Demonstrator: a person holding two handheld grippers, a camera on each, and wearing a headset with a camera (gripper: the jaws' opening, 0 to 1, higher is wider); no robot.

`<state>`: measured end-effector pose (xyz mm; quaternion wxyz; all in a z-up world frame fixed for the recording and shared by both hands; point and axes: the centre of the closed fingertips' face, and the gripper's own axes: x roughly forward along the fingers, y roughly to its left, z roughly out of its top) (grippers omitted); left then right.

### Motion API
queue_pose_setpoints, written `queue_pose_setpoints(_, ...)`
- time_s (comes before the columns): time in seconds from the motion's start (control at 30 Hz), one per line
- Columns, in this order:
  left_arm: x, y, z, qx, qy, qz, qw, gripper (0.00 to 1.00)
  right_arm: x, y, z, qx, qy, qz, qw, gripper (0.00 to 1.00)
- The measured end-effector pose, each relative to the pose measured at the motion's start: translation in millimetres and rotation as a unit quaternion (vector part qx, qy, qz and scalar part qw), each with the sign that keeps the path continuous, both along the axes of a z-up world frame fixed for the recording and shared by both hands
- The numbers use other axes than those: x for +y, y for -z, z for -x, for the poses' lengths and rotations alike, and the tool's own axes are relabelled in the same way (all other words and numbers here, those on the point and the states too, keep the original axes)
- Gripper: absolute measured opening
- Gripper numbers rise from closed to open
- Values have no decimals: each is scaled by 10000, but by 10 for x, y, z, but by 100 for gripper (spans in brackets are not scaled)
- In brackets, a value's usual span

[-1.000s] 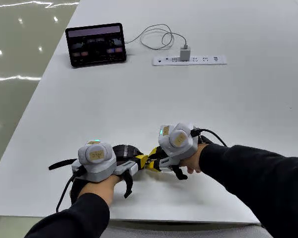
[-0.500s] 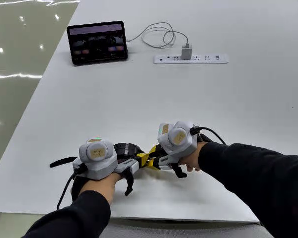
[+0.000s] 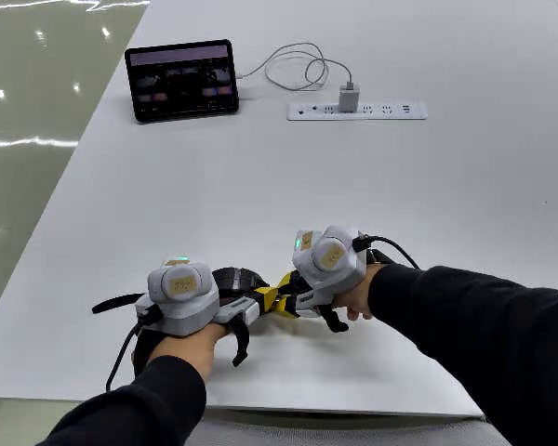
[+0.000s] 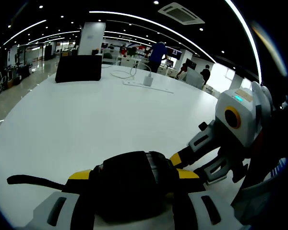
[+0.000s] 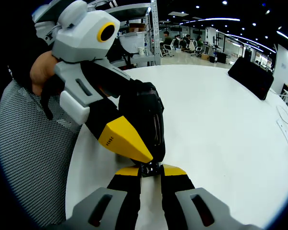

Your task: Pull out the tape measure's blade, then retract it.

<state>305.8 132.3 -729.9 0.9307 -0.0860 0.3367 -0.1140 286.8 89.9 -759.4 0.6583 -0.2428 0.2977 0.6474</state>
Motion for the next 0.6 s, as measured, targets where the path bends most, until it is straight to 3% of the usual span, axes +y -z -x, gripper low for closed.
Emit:
queue_pose_setpoints(0.33,-2,-2,0,4,8,16,10000,61,1,3,1,34,75,17,10000,11)
queue_pose_setpoints(0.6,-5,-2,-3,-44,27,-51,10000,62,-1,4,-3,-74,75,42,9999,12)
